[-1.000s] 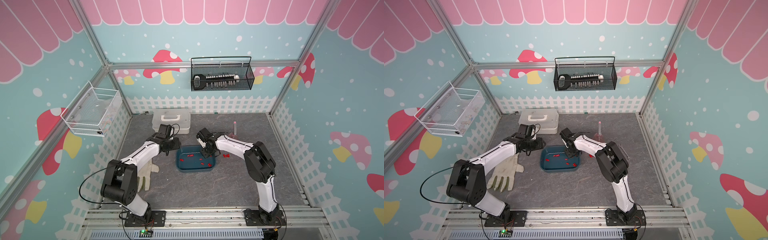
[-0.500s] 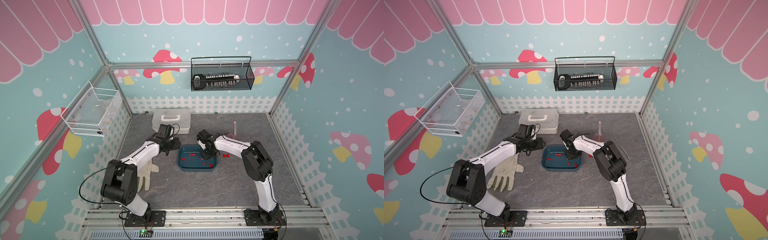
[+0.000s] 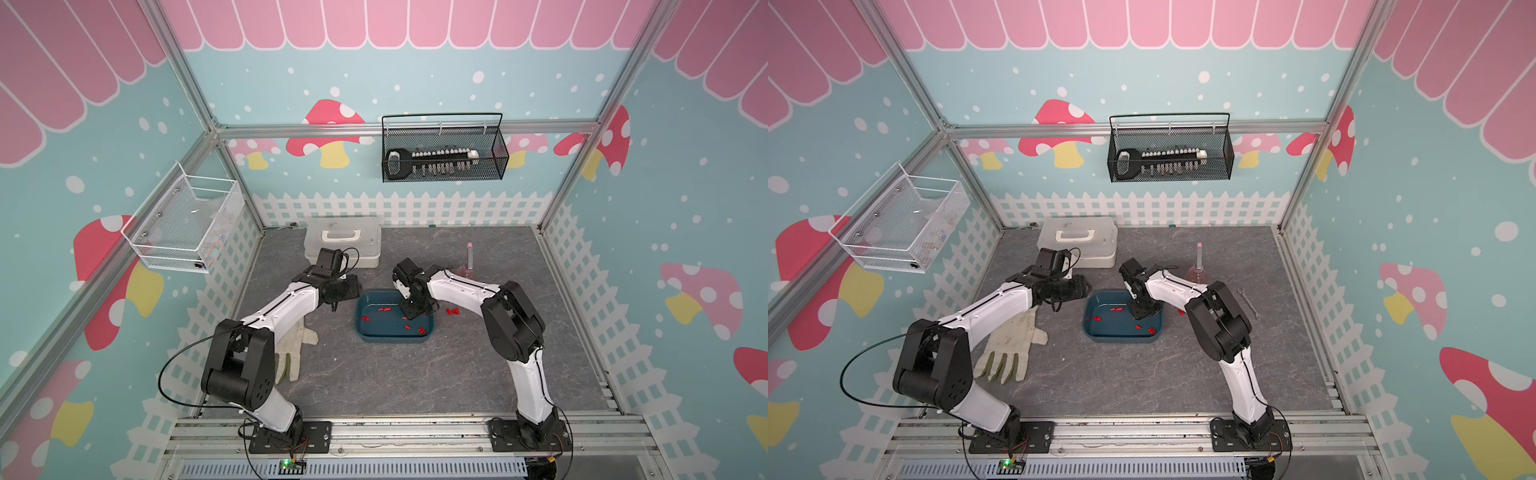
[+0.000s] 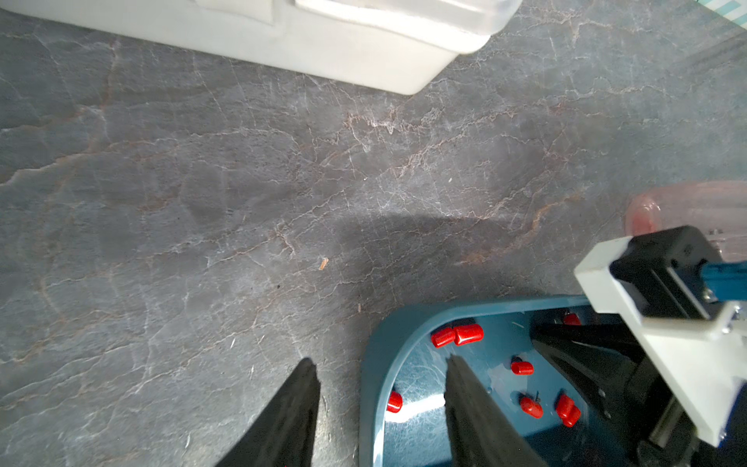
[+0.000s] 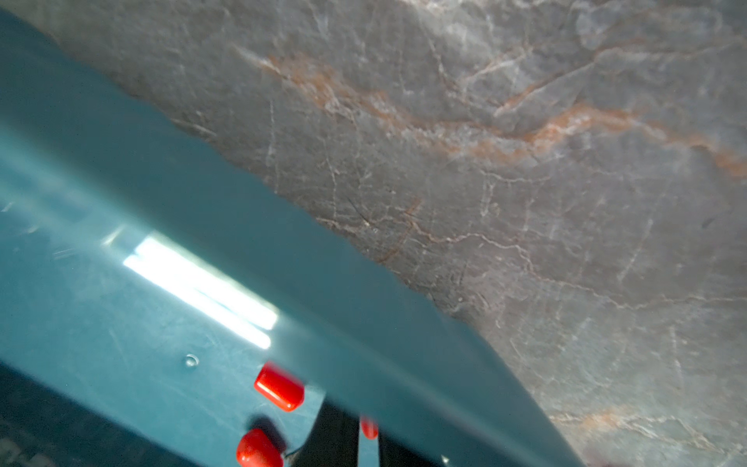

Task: Take the screw protection sleeves out of the storage box
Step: Pick up the screw protection sleeve from the storage box, then place the screw protection sleeve at the center of the board.

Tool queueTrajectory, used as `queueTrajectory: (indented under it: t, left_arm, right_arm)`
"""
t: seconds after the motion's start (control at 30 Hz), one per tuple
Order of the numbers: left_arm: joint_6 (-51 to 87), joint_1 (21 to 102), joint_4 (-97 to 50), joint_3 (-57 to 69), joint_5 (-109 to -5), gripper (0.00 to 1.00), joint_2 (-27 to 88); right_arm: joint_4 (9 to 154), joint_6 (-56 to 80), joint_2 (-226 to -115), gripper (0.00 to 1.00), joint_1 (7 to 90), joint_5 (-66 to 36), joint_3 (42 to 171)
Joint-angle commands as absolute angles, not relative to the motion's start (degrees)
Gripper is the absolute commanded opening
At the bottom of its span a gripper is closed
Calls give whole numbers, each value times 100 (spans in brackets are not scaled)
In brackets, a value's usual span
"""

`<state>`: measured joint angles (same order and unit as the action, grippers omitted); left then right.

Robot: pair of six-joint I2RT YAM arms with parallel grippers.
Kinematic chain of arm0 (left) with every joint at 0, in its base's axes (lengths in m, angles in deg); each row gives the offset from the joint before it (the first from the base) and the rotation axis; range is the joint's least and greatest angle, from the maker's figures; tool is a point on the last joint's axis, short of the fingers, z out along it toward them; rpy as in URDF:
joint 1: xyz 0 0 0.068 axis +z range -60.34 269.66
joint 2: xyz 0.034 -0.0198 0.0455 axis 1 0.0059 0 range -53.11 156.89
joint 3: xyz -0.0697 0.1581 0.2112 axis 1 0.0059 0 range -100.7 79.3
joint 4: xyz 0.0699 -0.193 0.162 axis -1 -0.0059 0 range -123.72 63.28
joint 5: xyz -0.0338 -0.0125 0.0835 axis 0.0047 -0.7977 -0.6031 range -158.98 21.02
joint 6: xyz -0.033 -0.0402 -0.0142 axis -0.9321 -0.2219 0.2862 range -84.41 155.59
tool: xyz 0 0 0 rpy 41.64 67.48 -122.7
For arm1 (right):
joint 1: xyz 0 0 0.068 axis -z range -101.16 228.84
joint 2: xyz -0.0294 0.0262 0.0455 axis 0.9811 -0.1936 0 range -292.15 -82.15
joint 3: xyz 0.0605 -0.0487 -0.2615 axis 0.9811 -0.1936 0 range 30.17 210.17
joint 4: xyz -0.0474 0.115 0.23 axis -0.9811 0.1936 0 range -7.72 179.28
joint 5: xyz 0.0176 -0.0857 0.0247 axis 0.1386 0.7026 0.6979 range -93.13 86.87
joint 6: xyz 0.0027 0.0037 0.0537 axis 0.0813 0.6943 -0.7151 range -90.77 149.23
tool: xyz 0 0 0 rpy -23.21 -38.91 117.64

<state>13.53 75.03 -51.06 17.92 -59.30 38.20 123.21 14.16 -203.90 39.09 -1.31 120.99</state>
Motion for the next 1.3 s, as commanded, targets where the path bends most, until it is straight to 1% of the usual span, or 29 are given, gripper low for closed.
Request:
queueTrajectory:
  t: [0.0, 0.33, 0.67, 0.77, 0.93, 1.27]
  left_arm:
    - [1371, 7536, -5062, 1809, -5944, 52, 3784]
    - [1371, 7542, -5062, 1806, -5942, 52, 3781]
    - [1366, 7542, -5063, 1812, -5948, 52, 3803]
    - [1370, 7542, -5064, 1804, -5952, 52, 3802]
    - [1371, 7542, -5062, 1801, -5962, 52, 3803]
    - [1362, 7542, -5065, 1799, -5958, 52, 3812]
  right_arm:
    - [12303, 1463, -20334, 11, 3940, -199, 12103]
    - [12157, 1521, -19596, 7, 3939, -181, 11908]
    - [12190, 1542, -19151, 7, 3959, -43, 11680]
    - [12240, 1586, -18859, 7, 3999, 25, 11594]
    - [12159, 1648, -18422, 7, 4184, 152, 11196]
    - [11937, 1739, -17664, 8, 4840, 144, 10266]
